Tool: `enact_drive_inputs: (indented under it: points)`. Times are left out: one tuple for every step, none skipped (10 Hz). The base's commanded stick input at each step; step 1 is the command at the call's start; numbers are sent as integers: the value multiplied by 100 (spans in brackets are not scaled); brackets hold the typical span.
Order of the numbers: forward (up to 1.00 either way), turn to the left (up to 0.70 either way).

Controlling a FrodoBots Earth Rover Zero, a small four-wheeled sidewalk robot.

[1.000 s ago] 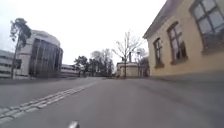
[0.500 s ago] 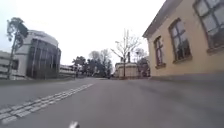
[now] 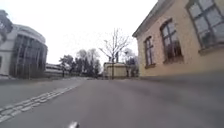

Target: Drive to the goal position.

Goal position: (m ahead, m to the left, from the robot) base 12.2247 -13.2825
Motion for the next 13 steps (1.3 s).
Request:
enact_drive_inputs:
  points:
    - [100,-37]
    - [100,-22]
    - [100,-2]
    - [100,0]
    - [100,0]
    - [100,0]
    - [100,0]
    - [100,0]
    - [100,0]
    - [100,0]
    - [100,0]
    - [100,0]
    - [100,0]
